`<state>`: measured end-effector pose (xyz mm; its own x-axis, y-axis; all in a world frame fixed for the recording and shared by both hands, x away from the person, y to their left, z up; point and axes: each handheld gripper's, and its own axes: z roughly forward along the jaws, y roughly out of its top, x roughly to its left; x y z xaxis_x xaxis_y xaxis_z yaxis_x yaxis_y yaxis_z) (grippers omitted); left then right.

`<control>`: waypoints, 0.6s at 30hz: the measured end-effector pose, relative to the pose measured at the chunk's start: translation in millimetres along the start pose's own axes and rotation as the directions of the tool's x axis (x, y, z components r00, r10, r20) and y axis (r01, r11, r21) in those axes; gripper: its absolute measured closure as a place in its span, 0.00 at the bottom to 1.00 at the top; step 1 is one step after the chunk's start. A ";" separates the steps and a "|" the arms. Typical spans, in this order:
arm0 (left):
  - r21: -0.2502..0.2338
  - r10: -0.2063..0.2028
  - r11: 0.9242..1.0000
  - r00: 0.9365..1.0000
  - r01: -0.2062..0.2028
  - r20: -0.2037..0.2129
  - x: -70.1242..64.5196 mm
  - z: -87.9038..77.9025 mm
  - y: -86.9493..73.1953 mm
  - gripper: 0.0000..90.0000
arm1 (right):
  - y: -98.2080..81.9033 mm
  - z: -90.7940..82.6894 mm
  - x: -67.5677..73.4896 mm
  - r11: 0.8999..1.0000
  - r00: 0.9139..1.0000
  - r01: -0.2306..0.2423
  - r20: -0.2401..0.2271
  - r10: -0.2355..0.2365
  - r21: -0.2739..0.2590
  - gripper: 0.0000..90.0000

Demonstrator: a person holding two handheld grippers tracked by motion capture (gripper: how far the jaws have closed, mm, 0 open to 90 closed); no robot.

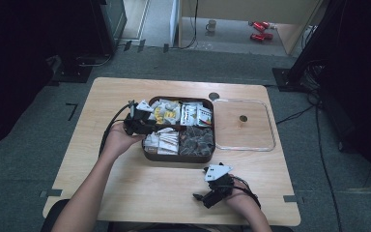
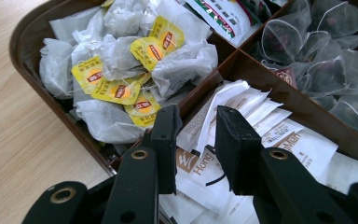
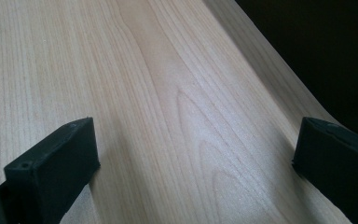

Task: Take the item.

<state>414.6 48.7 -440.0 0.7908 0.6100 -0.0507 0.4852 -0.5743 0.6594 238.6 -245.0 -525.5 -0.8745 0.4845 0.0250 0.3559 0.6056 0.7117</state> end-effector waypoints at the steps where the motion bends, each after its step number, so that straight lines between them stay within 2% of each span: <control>1: 0.007 0.004 1.000 1.000 -0.004 -0.001 -0.3 1.8 0.3 0.77 | 0.0 0.0 0.0 1.000 1.000 0.000 0.000 0.000 0.000 0.00; 11: 0.046 0.037 0.998 0.999 -0.037 0.004 -4.7 18.1 6.1 0.78 | -0.2 -0.2 0.5 1.000 1.000 -0.002 0.003 0.002 0.001 0.00; 18: 0.099 0.056 0.993 0.998 -0.056 -0.002 -4.0 29.2 3.1 0.81 | -0.5 -0.5 1.1 1.000 1.000 -0.006 0.007 0.006 0.001 0.00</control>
<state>423.8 28.5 -459.6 0.8161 0.5778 -0.0118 0.4749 -0.6588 0.5835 237.3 -245.1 -525.5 -0.8698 0.4928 0.0245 0.3618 0.6034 0.7106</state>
